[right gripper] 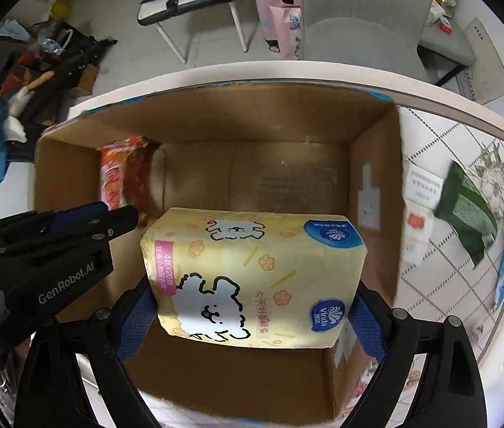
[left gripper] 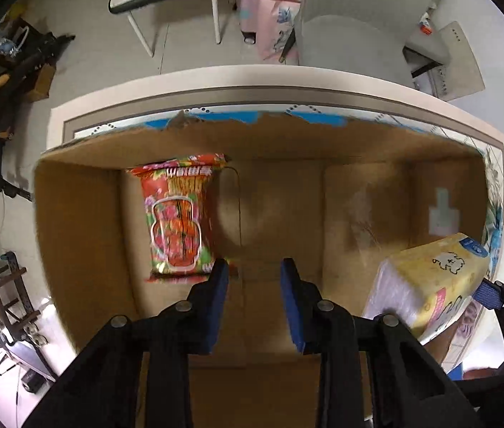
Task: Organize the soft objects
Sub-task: 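Carry both items into the box and open both tools to release them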
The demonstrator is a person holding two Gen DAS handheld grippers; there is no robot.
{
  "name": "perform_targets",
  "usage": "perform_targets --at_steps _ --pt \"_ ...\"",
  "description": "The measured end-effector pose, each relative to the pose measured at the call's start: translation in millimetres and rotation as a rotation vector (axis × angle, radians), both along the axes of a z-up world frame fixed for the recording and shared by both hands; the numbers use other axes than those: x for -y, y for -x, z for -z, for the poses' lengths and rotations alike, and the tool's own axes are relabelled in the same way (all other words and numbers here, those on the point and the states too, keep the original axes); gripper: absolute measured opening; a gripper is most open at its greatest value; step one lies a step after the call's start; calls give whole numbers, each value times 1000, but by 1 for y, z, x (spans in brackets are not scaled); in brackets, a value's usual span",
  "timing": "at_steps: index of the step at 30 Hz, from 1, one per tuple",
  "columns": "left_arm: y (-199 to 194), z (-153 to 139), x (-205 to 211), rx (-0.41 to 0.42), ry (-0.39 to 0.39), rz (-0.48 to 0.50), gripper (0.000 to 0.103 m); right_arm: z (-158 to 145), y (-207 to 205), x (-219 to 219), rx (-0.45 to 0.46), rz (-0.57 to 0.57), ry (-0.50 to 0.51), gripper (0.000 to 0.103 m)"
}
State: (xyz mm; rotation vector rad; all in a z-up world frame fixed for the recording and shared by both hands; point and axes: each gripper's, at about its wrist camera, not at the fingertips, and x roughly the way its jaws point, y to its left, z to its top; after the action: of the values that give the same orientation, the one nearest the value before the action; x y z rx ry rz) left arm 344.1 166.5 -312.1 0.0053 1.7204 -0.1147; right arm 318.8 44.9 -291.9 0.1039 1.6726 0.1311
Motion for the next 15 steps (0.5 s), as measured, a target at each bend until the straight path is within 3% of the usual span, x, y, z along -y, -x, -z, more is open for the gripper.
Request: perform_targets --at_steps 4,12,15 --pt "-10 2 -6 7 -5 -25 29 14 -14 -1 -6 -10 32 97" --pt "-4 -15 -23 49 -37 -47 35 9 -19 2 12 6 29 101" --pt "2 -19 -29 65 -51 -40 48 3 -13 2 18 -10 30 101"
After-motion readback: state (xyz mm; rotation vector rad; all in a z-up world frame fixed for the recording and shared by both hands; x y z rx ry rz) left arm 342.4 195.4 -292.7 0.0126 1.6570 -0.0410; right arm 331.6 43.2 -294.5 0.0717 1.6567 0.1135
